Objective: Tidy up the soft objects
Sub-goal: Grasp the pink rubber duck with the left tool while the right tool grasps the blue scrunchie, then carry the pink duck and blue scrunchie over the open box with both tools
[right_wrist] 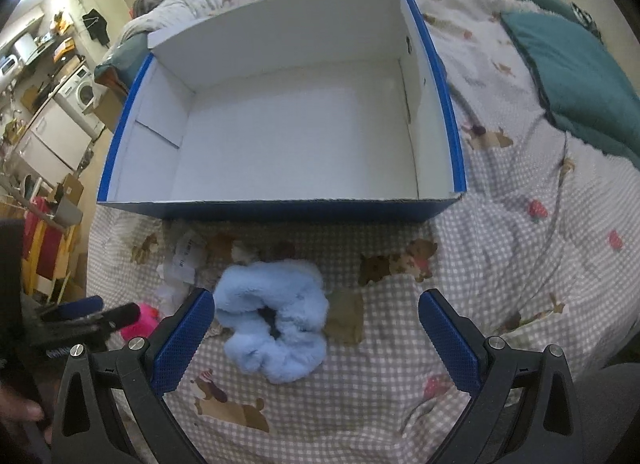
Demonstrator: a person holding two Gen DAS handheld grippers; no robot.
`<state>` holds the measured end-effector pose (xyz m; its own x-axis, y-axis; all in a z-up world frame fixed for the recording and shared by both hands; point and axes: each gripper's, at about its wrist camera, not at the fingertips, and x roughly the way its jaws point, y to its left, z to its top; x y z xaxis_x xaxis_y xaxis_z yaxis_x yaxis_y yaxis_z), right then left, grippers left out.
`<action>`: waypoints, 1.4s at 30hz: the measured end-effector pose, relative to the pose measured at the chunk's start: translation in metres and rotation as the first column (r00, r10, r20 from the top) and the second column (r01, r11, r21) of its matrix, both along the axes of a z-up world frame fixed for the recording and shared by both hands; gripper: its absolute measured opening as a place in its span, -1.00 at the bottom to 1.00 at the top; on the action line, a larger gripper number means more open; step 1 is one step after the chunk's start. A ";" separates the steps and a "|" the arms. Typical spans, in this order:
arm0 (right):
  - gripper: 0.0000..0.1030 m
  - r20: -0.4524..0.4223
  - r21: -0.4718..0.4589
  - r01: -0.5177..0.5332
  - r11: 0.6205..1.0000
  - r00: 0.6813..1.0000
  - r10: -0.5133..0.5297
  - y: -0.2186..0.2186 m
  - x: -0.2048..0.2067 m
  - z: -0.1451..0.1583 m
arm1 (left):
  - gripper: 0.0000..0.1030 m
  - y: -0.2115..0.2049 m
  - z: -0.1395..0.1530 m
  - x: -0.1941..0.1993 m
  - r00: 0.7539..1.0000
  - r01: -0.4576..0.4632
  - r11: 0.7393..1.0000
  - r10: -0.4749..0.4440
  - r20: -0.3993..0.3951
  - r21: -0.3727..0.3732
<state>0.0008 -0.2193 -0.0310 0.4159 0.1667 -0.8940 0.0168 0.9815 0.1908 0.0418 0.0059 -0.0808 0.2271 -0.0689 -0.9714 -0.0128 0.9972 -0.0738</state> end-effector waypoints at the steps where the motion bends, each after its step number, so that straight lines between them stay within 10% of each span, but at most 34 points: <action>1: 1.00 -0.006 0.003 0.002 1.000 1.000 -0.002 -0.002 0.001 -0.001 | 0.59 -0.003 0.000 0.000 1.000 0.006 1.000 -0.006 -0.002 0.002; 12: 1.00 -0.141 0.113 -0.075 0.991 0.986 0.091 0.022 -0.008 -0.035 | 0.31 -0.024 -0.010 -0.007 0.997 0.047 0.999 -0.048 -0.061 -0.013; 18: 1.00 -0.161 0.107 -0.085 0.991 0.982 0.102 0.039 0.001 -0.048 | -0.16 -0.034 -0.013 -0.010 0.995 0.063 0.998 -0.062 -0.083 0.003; 23: 0.61 -0.203 0.131 -0.052 0.990 0.976 0.078 0.041 0.011 -0.063 | -0.22 -0.041 -0.012 -0.013 0.995 0.078 0.997 -0.077 -0.070 0.010; 26: -0.20 -0.203 0.163 -0.047 0.986 0.976 0.080 0.038 0.010 -0.065 | -0.23 -0.041 -0.007 -0.013 0.996 0.066 0.998 -0.066 -0.059 -0.001; 29: -0.51 -0.175 0.174 -0.046 0.984 0.982 0.077 0.030 0.004 -0.056 | -0.23 -0.040 0.004 -0.016 0.998 0.056 0.998 -0.056 -0.035 -0.004; 42: -0.54 0.039 0.425 -0.075 0.902 0.997 0.064 -0.006 -0.017 0.054 | -0.23 -0.010 0.045 -0.030 0.994 -0.015 1.000 0.017 0.104 -0.019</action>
